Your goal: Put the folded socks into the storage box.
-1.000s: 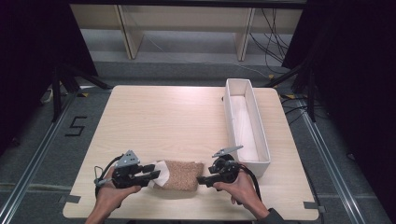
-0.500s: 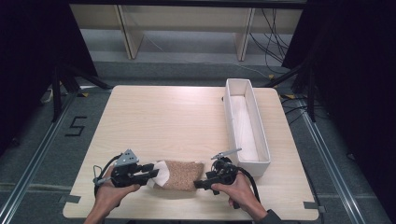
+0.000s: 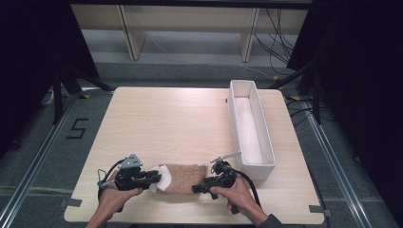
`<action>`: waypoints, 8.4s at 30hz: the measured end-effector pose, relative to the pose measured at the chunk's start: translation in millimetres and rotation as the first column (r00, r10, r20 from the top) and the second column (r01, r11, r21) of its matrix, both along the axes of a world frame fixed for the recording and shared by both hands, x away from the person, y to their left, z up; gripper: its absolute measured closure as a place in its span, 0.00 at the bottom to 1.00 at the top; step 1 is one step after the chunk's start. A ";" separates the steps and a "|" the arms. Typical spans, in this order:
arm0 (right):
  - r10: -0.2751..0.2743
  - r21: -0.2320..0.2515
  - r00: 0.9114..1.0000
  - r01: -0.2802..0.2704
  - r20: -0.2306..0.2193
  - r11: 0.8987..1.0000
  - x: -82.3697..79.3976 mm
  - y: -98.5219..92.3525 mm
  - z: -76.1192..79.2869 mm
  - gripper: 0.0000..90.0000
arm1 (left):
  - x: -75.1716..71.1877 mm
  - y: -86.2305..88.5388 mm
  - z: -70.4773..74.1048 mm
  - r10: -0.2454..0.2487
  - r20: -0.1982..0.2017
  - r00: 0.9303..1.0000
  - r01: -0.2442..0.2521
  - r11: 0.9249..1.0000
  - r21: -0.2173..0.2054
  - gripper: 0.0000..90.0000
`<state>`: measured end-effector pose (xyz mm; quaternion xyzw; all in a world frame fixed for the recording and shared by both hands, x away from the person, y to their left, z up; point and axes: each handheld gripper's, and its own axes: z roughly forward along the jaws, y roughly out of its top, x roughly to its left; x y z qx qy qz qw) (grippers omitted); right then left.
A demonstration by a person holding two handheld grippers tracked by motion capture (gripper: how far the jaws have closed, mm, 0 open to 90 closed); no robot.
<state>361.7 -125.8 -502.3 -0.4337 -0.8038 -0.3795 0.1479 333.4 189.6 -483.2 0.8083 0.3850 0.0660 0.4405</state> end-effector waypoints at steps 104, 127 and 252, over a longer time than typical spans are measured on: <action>0.047 -0.235 0.844 0.095 0.534 0.967 86.4 -70.2 229.5 0.64 | -23.8 23.2 -15.3 0.013 -0.031 0.999 -0.011 0.996 0.086 0.22; -0.064 -0.300 0.829 0.271 0.556 0.915 119.0 -150.5 225.4 0.64 | -21.7 21.9 -19.6 -0.003 -0.047 0.999 0.007 0.996 0.092 0.23; 0.464 -0.619 0.863 -0.257 0.199 0.743 91.1 -95.5 69.9 0.74 | -23.5 16.5 -23.9 -0.043 -0.069 0.997 0.051 0.991 0.122 0.26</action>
